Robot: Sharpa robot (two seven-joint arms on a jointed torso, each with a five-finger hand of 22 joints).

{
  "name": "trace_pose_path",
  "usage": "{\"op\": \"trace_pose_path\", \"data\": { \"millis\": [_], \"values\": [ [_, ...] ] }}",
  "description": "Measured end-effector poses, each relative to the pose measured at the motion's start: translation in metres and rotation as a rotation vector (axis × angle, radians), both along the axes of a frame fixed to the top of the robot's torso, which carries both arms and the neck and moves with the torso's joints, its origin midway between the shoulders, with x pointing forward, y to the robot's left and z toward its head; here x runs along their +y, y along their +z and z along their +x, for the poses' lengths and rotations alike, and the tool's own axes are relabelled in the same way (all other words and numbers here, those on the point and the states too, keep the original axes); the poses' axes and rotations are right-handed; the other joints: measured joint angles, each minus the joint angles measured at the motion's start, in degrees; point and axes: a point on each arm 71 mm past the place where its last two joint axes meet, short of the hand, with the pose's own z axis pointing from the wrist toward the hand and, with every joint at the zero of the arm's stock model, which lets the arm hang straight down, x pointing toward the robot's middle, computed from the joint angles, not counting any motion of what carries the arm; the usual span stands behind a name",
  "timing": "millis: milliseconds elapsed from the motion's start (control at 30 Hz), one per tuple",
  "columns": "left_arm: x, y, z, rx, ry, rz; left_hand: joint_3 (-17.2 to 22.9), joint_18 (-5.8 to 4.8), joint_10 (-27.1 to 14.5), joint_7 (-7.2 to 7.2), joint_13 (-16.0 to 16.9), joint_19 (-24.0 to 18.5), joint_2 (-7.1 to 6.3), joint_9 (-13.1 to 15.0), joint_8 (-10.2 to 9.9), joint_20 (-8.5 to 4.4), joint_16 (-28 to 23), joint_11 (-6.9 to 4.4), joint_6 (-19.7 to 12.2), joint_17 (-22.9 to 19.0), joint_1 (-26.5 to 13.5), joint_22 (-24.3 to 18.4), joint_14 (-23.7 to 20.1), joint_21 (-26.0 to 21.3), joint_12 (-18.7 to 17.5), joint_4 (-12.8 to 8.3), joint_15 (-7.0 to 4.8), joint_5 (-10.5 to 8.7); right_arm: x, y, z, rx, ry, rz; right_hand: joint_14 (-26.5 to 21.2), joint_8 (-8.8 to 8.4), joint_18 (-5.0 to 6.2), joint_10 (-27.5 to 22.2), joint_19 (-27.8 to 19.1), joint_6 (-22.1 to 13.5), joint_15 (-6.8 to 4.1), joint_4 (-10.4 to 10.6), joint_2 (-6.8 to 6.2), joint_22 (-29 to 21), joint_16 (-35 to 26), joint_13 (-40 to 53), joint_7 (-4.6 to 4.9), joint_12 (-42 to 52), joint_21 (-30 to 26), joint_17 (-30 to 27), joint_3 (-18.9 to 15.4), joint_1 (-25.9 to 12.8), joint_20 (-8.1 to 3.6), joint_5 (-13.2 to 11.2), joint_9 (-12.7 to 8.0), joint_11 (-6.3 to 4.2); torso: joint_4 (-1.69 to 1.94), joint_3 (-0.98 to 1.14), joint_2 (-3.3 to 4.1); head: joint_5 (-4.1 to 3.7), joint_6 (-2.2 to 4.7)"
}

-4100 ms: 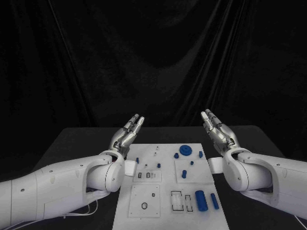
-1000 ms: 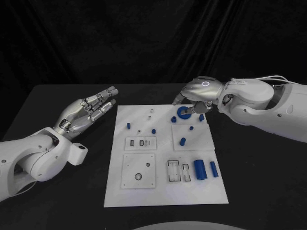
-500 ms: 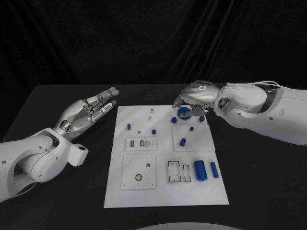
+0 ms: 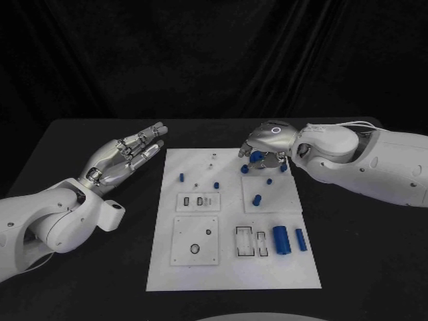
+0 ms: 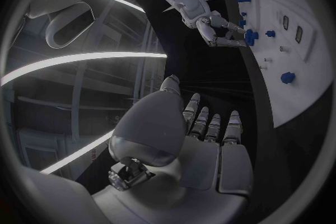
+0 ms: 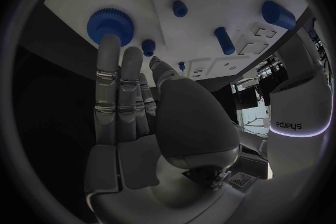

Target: Assemble the parts on the task board

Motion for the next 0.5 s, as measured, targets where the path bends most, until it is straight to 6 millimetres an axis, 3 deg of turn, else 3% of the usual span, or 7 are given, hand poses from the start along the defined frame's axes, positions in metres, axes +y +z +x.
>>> {"op": "trace_pose_path", "data": {
  "millis": [500],
  "values": [
    [0.0007,-0.0002,0.0006,0.0,0.001,0.001,0.0,-0.01,0.0,0.0,0.0,0.2,0.05,0.0,0.0,0.63,0.0,0.0,-0.4,0.0,0.1,0.1,0.0,0.0,0.0,0.0,0.43,0.22,0.0053,-0.0074,0.003,0.011,0.017,-0.006,-0.4,0.0,0.0,0.4,-0.6,0.4,0.38,0.0,-0.36,0.7,0.5,-0.1,0.01,-0.7,0.5,0.2,0.3,-0.4,0.24,0.2,-0.1,0.01,0.03,0.01,0.05,0.19,0.13]
  ]
}}
